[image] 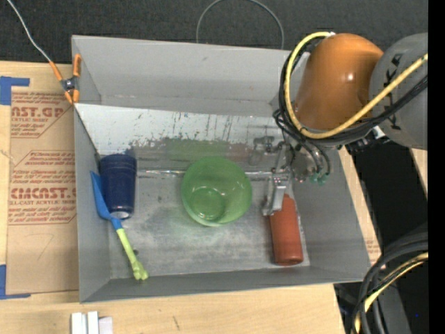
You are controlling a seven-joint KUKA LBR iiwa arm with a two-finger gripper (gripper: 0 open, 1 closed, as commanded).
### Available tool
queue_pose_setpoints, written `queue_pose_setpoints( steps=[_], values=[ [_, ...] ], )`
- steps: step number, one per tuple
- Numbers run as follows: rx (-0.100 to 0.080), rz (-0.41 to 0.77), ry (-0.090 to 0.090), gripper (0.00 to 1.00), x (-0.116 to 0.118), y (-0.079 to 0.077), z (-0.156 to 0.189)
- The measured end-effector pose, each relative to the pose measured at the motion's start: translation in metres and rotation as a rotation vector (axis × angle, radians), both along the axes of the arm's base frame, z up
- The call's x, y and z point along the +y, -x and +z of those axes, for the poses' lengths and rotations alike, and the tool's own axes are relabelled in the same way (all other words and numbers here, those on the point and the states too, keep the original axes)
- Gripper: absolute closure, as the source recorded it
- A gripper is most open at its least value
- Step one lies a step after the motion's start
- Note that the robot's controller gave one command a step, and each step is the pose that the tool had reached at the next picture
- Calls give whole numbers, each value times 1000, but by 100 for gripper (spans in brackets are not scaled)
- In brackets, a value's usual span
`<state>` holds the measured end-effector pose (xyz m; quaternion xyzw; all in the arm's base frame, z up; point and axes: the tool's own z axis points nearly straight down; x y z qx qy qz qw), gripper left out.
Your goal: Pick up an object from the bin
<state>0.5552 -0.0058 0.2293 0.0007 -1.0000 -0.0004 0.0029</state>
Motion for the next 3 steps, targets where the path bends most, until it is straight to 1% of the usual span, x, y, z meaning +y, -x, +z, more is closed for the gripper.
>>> queue_pose_setpoints(
  steps=[1, 2, 3],
  values=[
    [-8, 0, 0, 0, 0, -1, 5],
    [-7, 16, 0, 0, 21, 10, -80],
    [-7, -19, -1, 0, 32, 23, -117]
  ],
)
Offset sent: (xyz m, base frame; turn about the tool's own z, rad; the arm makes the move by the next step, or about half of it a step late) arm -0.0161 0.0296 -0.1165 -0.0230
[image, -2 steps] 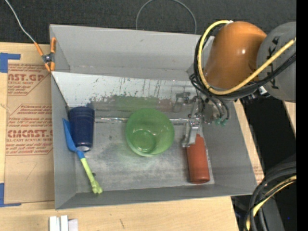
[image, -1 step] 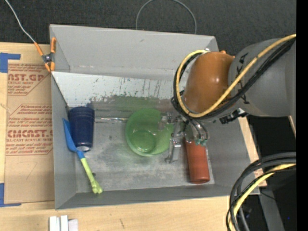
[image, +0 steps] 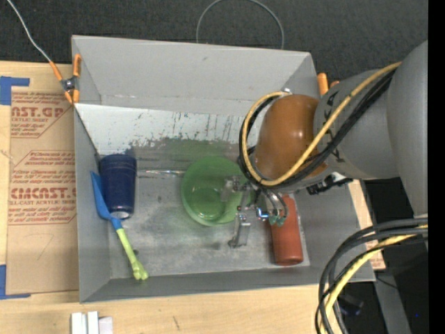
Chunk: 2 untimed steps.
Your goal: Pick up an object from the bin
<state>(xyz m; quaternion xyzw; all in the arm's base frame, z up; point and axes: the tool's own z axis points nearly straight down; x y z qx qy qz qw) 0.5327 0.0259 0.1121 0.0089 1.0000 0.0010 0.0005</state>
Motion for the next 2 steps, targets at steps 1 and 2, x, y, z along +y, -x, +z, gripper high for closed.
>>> queue_pose_setpoints(
  steps=[1, 2],
  values=[
    [-17, 390, 3, 100, 21, -13, -38],
    [-17, 390, 2, 100, 21, -13, -38]
  ],
)
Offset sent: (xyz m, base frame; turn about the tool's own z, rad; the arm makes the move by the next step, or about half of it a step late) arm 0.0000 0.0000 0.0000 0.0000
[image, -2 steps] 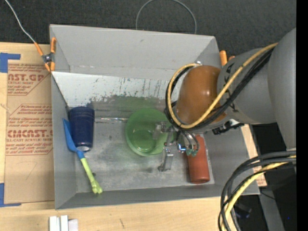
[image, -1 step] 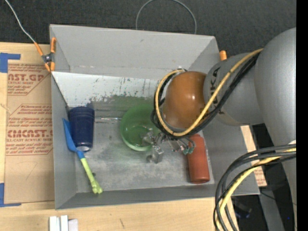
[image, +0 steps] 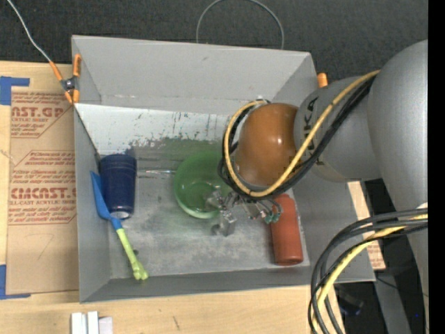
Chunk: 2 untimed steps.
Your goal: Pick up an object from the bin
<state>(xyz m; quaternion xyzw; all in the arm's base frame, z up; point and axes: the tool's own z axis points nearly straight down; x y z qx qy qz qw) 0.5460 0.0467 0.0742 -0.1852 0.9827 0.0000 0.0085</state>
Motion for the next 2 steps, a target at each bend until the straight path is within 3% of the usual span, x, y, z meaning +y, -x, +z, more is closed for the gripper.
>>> queue_pose_setpoints(
  steps=[1, 2],
  values=[
    [-6, 46, 0, 100, 9, -17, 19],
    [8, 1, 0, 100, 23, -20, 2]
  ],
)
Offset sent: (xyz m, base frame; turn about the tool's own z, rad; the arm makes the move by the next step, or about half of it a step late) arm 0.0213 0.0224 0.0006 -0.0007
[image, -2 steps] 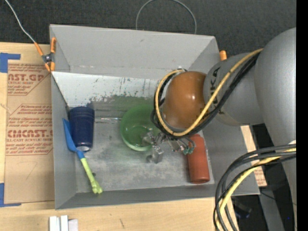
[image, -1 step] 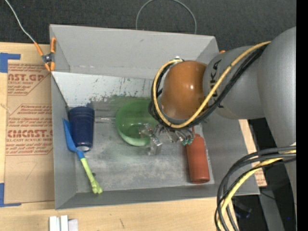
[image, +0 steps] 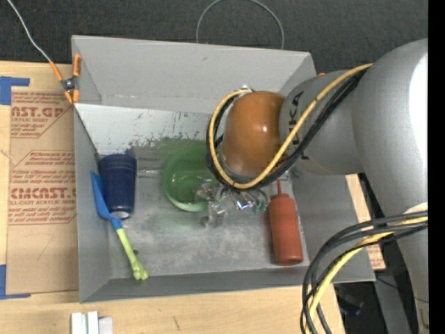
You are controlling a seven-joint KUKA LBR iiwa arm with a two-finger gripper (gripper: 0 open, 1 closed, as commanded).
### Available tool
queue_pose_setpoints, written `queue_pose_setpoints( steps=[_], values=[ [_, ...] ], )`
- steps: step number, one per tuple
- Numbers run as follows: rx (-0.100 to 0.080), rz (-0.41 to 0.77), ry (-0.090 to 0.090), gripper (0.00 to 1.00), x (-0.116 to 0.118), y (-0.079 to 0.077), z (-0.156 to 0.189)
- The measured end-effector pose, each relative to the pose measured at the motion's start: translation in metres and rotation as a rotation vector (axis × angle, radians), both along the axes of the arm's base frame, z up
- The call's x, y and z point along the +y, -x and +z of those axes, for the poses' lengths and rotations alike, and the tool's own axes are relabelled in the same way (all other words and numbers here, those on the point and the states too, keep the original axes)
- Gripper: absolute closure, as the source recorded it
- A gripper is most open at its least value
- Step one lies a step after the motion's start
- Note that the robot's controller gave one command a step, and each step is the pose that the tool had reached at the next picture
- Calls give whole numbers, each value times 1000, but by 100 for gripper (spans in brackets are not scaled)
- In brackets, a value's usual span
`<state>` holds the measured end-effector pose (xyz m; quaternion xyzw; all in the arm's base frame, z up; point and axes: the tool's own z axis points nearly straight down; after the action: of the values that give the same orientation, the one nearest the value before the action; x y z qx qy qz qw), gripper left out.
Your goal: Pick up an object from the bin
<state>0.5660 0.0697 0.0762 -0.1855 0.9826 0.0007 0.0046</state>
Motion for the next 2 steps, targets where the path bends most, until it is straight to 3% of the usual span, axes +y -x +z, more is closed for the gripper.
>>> queue_pose_setpoints(
  steps=[1, 2],
  values=[
    [-20, 19, -2, 100, 11, -7, 65],
    [15, 3, 1, 100, 17, -5, -4]
  ],
)
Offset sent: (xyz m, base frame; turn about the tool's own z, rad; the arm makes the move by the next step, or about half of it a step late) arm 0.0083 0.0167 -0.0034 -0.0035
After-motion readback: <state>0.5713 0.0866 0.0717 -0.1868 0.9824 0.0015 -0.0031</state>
